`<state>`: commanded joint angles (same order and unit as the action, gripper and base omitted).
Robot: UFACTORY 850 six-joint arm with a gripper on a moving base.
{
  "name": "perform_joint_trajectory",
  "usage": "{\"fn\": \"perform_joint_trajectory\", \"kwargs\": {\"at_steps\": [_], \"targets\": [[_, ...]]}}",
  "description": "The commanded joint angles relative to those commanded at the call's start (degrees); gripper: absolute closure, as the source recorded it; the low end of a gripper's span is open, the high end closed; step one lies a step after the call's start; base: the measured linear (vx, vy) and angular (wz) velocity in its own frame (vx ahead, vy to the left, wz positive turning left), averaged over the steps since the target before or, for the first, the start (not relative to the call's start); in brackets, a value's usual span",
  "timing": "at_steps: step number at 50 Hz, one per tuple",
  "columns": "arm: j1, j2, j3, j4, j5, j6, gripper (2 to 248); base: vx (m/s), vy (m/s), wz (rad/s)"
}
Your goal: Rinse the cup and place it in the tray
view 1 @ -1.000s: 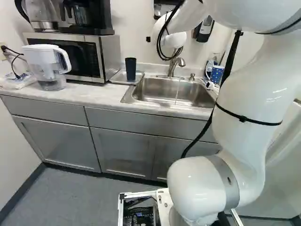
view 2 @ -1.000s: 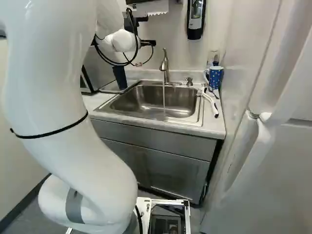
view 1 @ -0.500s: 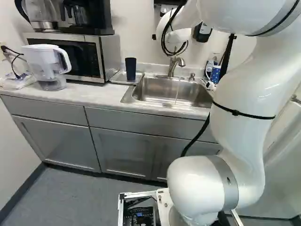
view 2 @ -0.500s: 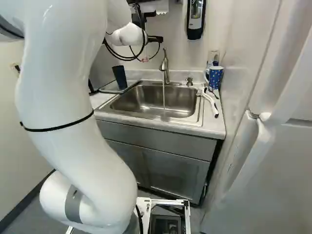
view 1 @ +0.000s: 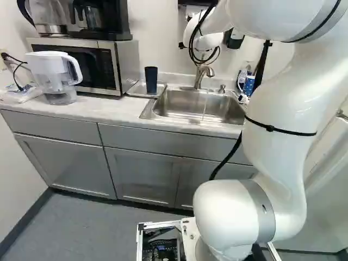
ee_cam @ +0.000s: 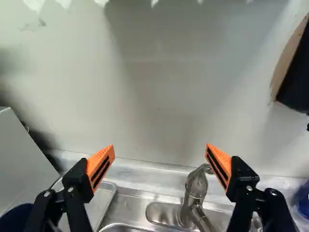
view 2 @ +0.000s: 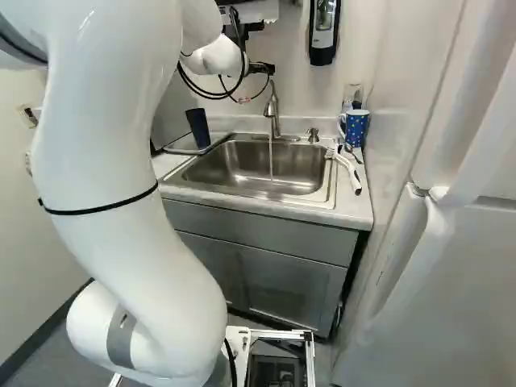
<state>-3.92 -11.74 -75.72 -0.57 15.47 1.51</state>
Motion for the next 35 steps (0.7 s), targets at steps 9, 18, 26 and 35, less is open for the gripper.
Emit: {"fn": "perform_joint_trajectory", "kwargs": {"at_steps": [9,18,26,35], "targets": [[0.0,-0.1,-0.1,0.0,-1.5,0.0,3,0.000,0.000,0.000],[0.0,-0.2,-0.2,0.0,-2.9,0.0,3,0.000,0.000,0.000],[0.0,-0.1,-0.2,0.0,-4.1,0.0,3,0.000,0.000,0.000],[0.0,0.5,0.5,0.0,-5.2,0.0,3,0.000,0.000,0.000]]}}
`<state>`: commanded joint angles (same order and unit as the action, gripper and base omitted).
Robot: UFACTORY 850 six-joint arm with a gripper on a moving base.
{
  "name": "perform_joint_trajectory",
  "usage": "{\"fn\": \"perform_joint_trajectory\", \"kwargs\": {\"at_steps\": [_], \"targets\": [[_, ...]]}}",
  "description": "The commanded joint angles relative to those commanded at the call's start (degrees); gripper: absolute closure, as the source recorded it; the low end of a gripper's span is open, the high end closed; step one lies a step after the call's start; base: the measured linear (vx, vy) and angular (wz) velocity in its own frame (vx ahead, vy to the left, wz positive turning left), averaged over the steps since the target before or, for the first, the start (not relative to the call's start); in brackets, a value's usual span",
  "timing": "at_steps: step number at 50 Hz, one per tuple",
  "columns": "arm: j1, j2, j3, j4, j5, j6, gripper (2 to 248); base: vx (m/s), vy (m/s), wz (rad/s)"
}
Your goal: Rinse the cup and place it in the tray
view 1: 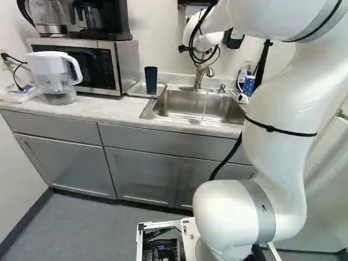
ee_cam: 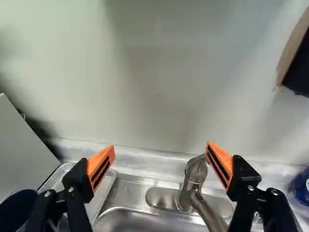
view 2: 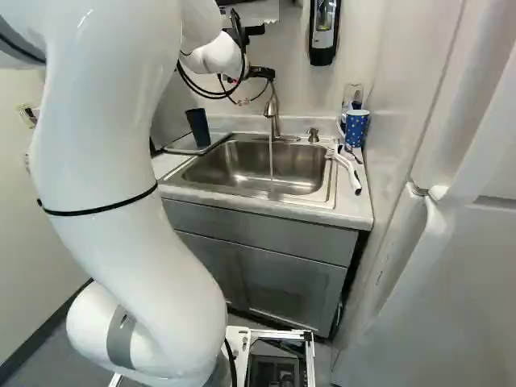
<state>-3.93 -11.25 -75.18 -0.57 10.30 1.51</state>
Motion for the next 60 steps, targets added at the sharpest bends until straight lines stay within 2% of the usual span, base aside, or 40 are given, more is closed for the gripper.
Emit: {"fn": "perform_joint_trajectory", "kwargs": {"at_steps": [42,60], "targets": [[-0.3,6.7,7.2,0.0,-1.2,0.0,3,0.000,0.000,0.000],[-2.0,8.0,8.5,0.0,-1.4,0.0,3,0.000,0.000,0.000]]}}
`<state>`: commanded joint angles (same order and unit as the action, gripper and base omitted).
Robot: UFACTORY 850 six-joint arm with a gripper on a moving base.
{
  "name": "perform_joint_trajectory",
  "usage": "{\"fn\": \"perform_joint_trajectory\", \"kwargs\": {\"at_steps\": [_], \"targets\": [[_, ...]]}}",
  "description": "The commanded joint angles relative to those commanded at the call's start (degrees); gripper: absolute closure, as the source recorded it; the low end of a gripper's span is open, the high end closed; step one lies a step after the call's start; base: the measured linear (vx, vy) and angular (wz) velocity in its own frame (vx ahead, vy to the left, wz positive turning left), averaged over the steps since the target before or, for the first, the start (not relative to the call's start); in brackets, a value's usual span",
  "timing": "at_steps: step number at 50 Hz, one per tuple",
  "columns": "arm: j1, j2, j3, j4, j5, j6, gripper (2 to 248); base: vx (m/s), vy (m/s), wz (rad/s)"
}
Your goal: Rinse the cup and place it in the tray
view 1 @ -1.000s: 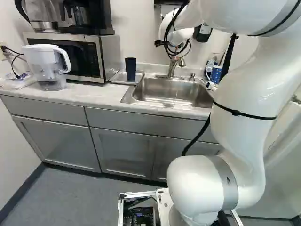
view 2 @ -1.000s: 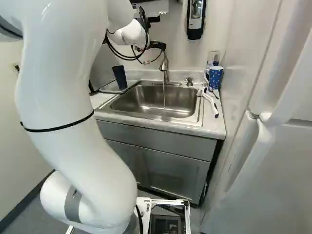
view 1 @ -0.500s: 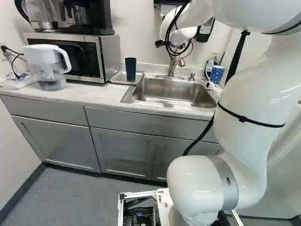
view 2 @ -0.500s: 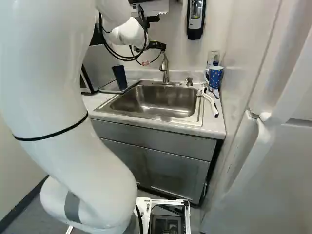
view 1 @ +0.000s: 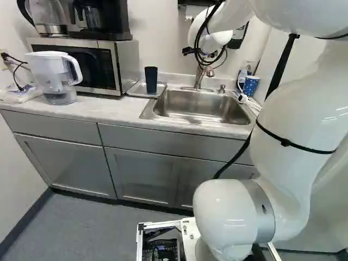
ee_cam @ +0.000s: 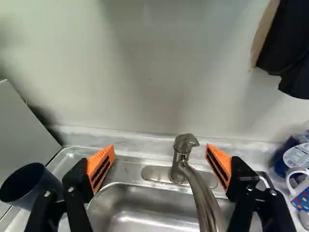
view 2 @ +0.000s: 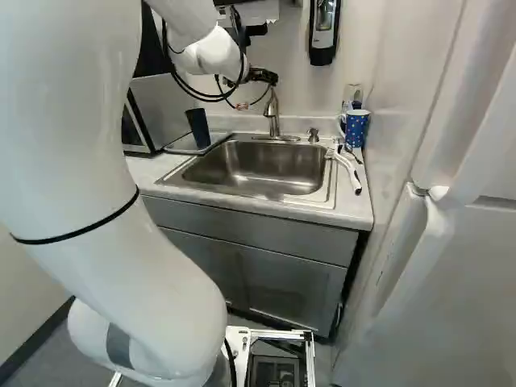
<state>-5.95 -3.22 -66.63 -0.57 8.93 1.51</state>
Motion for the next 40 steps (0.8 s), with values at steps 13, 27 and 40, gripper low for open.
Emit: {"fn": "perform_joint_trajectory", "kwargs": {"at_steps": [13,27,40], "targets": [[-1.9,1.9,1.9,0.0,-1.4,0.0,3,0.000,0.000,0.000],[-3.5,5.2,5.2,0.0,-6.0,0.0,3,0.000,0.000,0.000],[-4.8,8.8,8.7,0.0,-11.7,0.0,3,0.000,0.000,0.000]]}}
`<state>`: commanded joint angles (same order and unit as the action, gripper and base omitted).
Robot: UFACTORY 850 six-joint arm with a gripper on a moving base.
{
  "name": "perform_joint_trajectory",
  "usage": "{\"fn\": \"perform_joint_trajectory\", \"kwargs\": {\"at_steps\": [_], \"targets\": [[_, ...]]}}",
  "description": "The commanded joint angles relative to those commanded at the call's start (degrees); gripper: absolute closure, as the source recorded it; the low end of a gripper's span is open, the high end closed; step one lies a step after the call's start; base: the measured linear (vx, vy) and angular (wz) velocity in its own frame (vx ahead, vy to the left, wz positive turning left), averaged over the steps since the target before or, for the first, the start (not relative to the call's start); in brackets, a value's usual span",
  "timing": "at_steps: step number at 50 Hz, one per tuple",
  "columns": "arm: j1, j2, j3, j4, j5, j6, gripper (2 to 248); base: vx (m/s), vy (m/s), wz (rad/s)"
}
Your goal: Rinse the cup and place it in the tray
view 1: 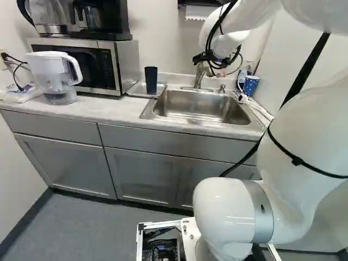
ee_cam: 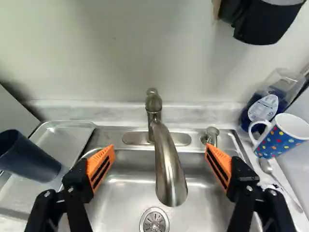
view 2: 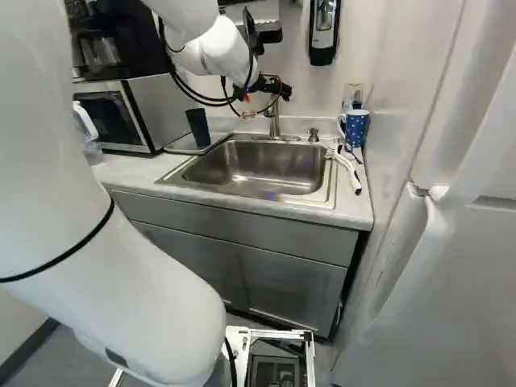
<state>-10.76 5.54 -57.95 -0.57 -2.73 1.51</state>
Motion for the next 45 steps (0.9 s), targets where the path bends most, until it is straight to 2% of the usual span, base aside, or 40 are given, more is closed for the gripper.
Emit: {"fn": "perform_joint_trajectory", "kwargs": {"at_steps": [11,39,45], "targets": [[-0.7,2.9,2.8,0.0,-6.4,0.0,3,0.000,0.000,0.000],[-0.7,2.9,2.8,0.0,-23.3,0.0,3,0.000,0.000,0.000],[-0.7,2.9,2.8,0.0,-23.8,0.0,3,0.000,0.000,0.000]]}}
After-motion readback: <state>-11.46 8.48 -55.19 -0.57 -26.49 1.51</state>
